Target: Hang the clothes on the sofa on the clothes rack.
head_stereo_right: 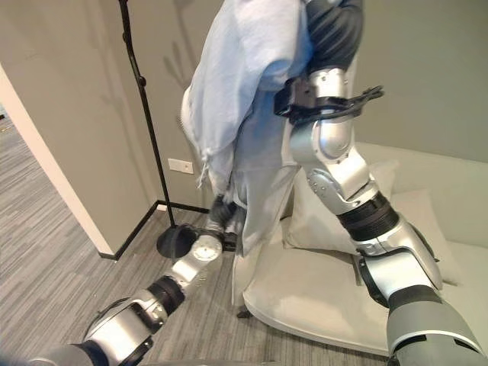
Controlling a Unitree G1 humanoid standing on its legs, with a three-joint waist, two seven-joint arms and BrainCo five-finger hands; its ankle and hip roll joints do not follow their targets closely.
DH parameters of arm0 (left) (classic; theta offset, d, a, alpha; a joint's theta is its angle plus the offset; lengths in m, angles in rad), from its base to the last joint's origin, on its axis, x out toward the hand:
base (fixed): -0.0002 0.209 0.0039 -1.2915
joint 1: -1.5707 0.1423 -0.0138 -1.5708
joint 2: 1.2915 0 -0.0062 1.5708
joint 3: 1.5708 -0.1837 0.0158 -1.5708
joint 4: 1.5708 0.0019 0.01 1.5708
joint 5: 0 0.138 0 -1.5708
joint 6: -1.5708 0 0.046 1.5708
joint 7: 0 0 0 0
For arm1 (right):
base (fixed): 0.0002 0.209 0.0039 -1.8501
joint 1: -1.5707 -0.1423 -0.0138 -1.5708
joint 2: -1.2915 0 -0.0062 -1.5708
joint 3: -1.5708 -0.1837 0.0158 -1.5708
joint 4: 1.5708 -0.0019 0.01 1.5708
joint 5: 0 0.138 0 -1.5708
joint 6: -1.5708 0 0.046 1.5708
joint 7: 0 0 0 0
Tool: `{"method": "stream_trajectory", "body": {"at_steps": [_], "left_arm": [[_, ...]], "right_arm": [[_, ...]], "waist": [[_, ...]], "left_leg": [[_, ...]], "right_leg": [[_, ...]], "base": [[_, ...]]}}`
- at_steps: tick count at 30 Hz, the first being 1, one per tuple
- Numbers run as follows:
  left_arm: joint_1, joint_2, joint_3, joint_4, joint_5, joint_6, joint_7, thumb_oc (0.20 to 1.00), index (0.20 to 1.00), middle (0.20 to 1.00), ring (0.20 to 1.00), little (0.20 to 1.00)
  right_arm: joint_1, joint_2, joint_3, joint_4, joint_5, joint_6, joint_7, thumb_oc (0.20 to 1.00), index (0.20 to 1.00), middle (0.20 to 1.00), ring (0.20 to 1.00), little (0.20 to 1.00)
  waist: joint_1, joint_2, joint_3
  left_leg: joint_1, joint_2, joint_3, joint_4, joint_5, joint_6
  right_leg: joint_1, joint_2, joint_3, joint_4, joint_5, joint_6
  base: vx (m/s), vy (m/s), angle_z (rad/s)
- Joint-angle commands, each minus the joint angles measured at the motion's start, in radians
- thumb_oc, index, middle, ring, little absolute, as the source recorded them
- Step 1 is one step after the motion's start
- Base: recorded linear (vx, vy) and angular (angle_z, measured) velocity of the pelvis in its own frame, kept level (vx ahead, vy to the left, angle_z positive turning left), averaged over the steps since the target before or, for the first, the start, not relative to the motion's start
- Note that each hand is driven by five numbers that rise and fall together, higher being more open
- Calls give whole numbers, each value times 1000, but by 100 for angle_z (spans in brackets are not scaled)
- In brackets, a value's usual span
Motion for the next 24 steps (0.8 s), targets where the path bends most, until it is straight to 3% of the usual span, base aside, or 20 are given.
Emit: {"method": "stream_trajectory", "body": {"at_steps": [1,3,7,8,10,11,12,15,17,20,21,24], "left_arm": [[-25,61,118,-174,183,-33,102,200,200,200,200,200],[21,107,162,-257,241,-17,124,200,200,200,200,200],[144,306,406,-503,554,13,206,200,200,200,200,200],[146,306,406,-504,554,13,206,200,200,200,200,200],[178,362,492,-559,651,12,248,200,200,200,200,200],[180,362,491,-561,652,13,248,200,200,200,200,200],[206,381,532,-587,689,16,262,200,200,200,200,200],[249,388,575,-655,715,14,255,200,200,200,200,200],[284,396,608,-703,750,14,251,200,200,200,200,200],[338,394,640,-736,778,17,235,200,200,200,200,200],[376,366,643,-736,754,3,210,200,200,200,200,200],[399,345,622,-761,713,-25,168,200,200,200,200,200]], "right_arm": [[-3,-77,-91,-48,-87,-47,10,200,200,200,200,200],[75,-86,-124,-101,-122,-35,25,200,200,200,200,200],[390,-86,-234,-284,-247,12,176,200,200,200,200,200],[392,-85,-234,-285,-247,12,176,200,200,200,200,200],[523,-69,-293,-344,-294,12,224,200,200,200,200,200],[527,-69,-295,-347,-294,13,225,200,200,200,200,200],[582,-93,-327,-379,-298,10,250,200,200,200,200,200],[649,-110,-362,-417,-303,12,274,200,200,200,200,200],[668,-91,-380,-422,-319,13,286,200,200,200,200,200],[673,-62,-373,-434,-326,21,281,200,200,200,200,200],[687,-36,-365,-440,-337,29,279,200,200,200,200,200],[690,-28,-375,-443,-350,37,276,200,200,200,200,200]], "waist": [[57,12,24],[64,10,23],[91,6,44],[91,6,43],[90,29,68],[91,28,67],[94,41,64],[109,48,51],[130,37,39],[141,20,23],[153,15,15],[166,13,33]], "left_leg": [[7,-61,-109,8,-125,39],[4,-66,-115,8,-125,41],[-20,-77,-106,8,-122,45],[-21,-77,-106,8,-121,45],[-42,-62,-112,8,-105,54],[-46,-62,-111,8,-101,54],[-52,-59,-118,8,-95,60],[-72,-59,-123,8,-75,64],[-76,-73,-124,8,-67,64],[-70,-88,-125,8,-72,59],[-57,-88,-125,8,-74,53],[-69,-97,-138,48,-69,50]], "right_leg": [[-26,-50,-11,16,139,31],[-23,-56,-18,13,144,36],[-53,-76,-27,20,206,51],[-54,-76,-26,20,206,51],[-70,-15,0,123,94,14],[-75,-15,1,127,94,12],[-76,62,28,204,-8,-16],[-78,143,-14,306,-92,-58],[-66,196,-46,297,-149,-88],[-11,209,-44,197,-166,-98],[16,226,-20,117,-155,-98],[33,228,2,45,-120,-100]], "base": [[6,85,23],[2,71,9],[-35,59,15],[-145,71,1],[-127,85,9],[-51,109,14],[-64,87,1],[-68,49,2],[-26,-47,4],[26,-72,0],[40,-104,-4],[-13,-55,-17]]}}
